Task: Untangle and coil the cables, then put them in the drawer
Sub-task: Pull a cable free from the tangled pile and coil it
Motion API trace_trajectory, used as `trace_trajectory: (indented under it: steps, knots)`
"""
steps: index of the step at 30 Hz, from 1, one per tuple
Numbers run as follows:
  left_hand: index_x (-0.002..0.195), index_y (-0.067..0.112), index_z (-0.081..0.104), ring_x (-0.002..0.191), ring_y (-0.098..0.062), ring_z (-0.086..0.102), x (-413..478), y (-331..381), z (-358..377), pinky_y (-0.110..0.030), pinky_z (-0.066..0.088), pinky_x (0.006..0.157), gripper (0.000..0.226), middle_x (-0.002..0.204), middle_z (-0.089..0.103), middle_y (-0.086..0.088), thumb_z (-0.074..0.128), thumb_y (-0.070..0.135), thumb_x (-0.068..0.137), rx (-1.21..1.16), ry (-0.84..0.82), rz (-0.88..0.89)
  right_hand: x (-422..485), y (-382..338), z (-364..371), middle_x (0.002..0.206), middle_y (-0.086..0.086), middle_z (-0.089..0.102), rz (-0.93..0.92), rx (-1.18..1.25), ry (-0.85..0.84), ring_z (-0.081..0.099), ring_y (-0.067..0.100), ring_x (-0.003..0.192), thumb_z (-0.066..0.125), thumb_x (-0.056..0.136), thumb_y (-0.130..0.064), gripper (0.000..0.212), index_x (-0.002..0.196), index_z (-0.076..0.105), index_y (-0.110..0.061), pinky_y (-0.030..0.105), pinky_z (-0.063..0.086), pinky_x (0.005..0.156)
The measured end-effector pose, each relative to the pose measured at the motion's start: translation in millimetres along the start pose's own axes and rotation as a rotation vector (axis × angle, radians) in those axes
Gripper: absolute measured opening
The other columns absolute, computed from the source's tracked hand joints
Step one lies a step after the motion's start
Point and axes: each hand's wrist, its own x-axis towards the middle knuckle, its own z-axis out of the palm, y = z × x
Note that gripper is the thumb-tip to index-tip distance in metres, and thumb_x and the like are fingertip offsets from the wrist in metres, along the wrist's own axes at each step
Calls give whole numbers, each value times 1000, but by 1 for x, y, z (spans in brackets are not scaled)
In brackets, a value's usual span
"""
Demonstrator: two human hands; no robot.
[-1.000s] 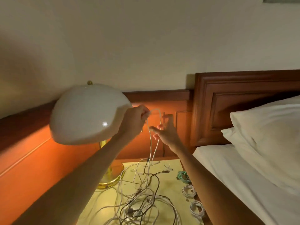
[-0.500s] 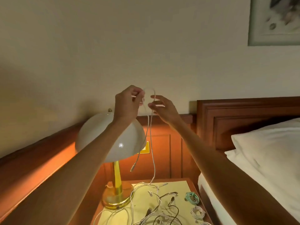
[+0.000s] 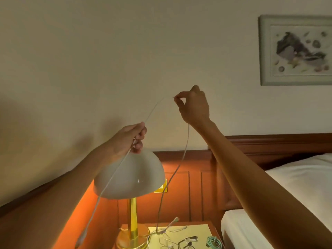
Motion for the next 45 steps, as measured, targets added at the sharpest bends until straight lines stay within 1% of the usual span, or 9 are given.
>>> trace_trajectory:
  steps: [4, 7, 10, 16, 23, 30, 34, 39, 45]
  knots:
    - [74, 20, 47, 51, -7, 22, -14, 33, 7, -18, 18, 43, 36, 62, 28, 8, 42, 41, 103, -52, 96, 158, -25, -22, -36, 125, 7, 60, -136, 50, -302, 57, 22, 110, 66, 94, -36, 44, 136, 58, -28, 33, 47, 97]
    - [75, 20, 50, 51, -7, 25, -16, 63, 13, -18, 21, 43, 36, 62, 30, 8, 41, 43, 103, 13, 114, 259, -34, -43, -45, 99, 2, 76, -17, 359, -448, 72, 14, 76, 60, 98, -20, 21, 115, 73, -16, 19, 52, 66]
    - [84, 21, 62, 51, -6, 31, -11, 66, 8, -19, 28, 46, 38, 66, 36, 9, 40, 46, 102, 269, 152, 270, -22, -46, -45, 88, 4, 76, 68, 354, -264, 65, 4, 54, 61, 98, -20, 19, 108, 76, -12, 19, 53, 57]
    - [85, 14, 59, 56, -13, 50, -35, 5, -17, -23, 48, 61, 38, 65, 37, 2, 38, 40, 104, 341, -108, -15, -12, -25, -68, 106, 3, 75, 149, 91, 98, 70, 26, 88, 54, 98, -21, 25, 110, 75, -27, 32, 54, 74]
    - [82, 20, 52, 52, -10, 19, -44, 24, 2, -20, 20, 45, 32, 65, 22, 5, 41, 41, 103, 65, 105, 122, -31, -35, -69, 125, 8, 66, -55, 24, -258, 63, 25, 111, 69, 90, -43, 66, 147, 44, -21, 37, 49, 93]
    - [78, 23, 50, 53, -11, 14, -53, 35, 13, -21, 15, 44, 36, 65, 18, 5, 40, 48, 102, 187, 34, 158, -71, -46, -80, 116, 5, 66, -207, 326, -31, 68, 13, 84, 74, 86, -46, 78, 147, 31, -24, 36, 57, 81]
    - [73, 25, 50, 52, -10, 14, -64, 20, 4, -19, 17, 42, 37, 65, 19, 7, 42, 48, 101, 196, 54, 58, -93, -32, -89, 142, 8, 47, -252, 49, -30, 52, 24, 119, 81, 79, -41, 93, 153, 25, -30, 38, 47, 97]
    - [75, 24, 51, 56, -12, 12, -80, 17, 13, -23, 12, 46, 36, 67, 17, 6, 42, 46, 102, 185, -75, 16, -119, -39, -69, 95, 1, 75, -382, 281, -443, 73, 11, 80, 61, 98, -24, 22, 114, 72, -14, 37, 58, 76]
    - [81, 23, 52, 56, -11, 11, -82, 31, 13, -20, 13, 44, 32, 68, 16, 5, 43, 44, 102, 55, -60, 67, -98, -52, -73, 90, -1, 74, -156, 428, -576, 72, 13, 75, 64, 94, -33, 24, 102, 76, -13, 31, 62, 66]
